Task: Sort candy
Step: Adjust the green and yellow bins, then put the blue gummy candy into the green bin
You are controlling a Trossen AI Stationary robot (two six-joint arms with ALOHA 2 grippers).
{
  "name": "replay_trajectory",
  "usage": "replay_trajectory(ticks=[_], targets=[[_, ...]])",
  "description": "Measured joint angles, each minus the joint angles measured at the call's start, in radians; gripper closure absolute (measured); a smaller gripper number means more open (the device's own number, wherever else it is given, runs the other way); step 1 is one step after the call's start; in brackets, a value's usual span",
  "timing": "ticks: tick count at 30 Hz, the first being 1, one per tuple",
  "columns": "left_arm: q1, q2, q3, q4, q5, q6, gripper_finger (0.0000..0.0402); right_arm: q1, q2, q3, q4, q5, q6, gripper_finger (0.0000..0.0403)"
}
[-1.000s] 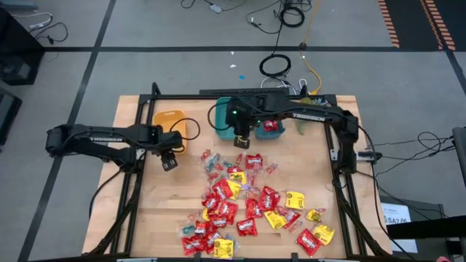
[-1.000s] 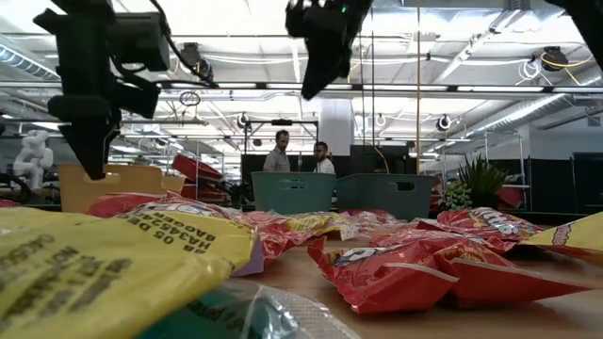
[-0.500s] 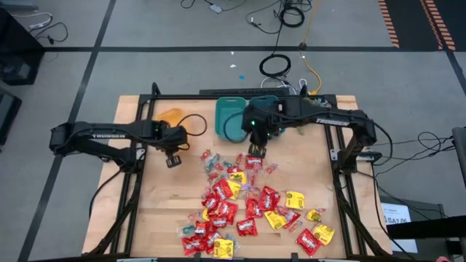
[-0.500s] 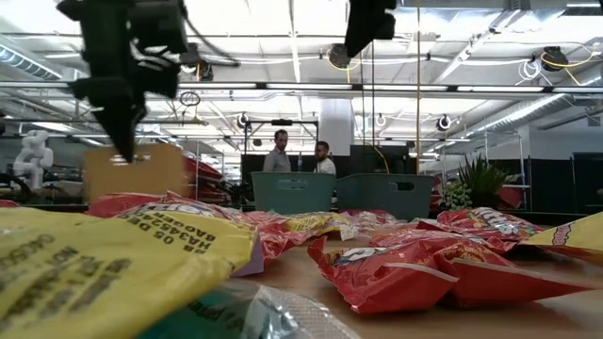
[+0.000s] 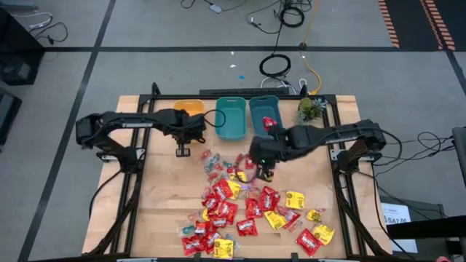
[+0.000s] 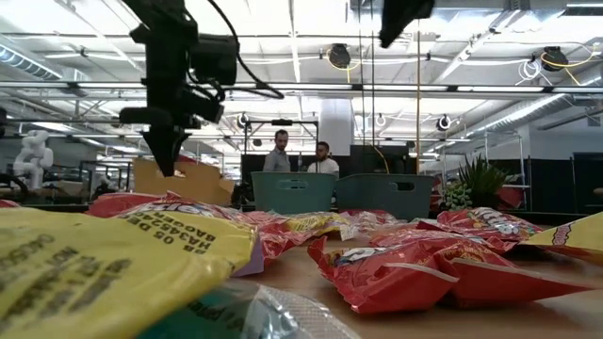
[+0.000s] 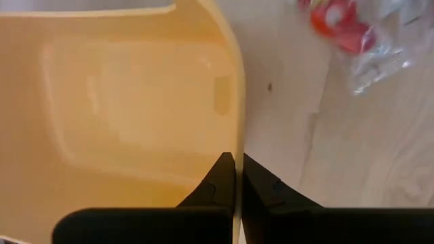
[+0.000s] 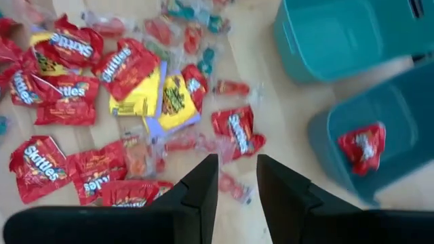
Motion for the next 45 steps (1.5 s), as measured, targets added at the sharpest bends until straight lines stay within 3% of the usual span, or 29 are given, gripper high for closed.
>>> replay_trajectory(ticks=[6, 12, 19, 25, 35, 45], targets=[[0.008, 0.018, 0.0, 0.035, -0.005, 0.026, 0.0396, 0.069, -0.091, -0.162, 0.068, 0.023, 0.193, 0.031], [0.002, 0.018, 0.0, 0.059, -0.006, 0.027, 0.0392, 0.097, -0.15, -0.276, 0.198, 0.025, 0.264, 0.031], [0.0, 0.017, 0.0, 0.059, -0.005, 0.019, 0.0376, 0.098, -0.146, -0.283, 0.232, 0.029, 0.269, 0.031], [0.0, 0.013, 0.0, 0.06, 0.091, 0.018, 0.0372, 0.098, -0.144, -0.283, 0.234, 0.025, 0.27, 0.031], [0.0, 0.013, 0.0, 0.057, 0.102, 0.019, 0.0367, 0.099, -0.144, -0.283, 0.274, 0.021, 0.307, 0.031], [0.002, 0.013, 0.001, 0.059, 0.096, 0.018, 0.0304, 0.116, -0.144, -0.283, 0.279, 0.024, 0.356, 0.031]])
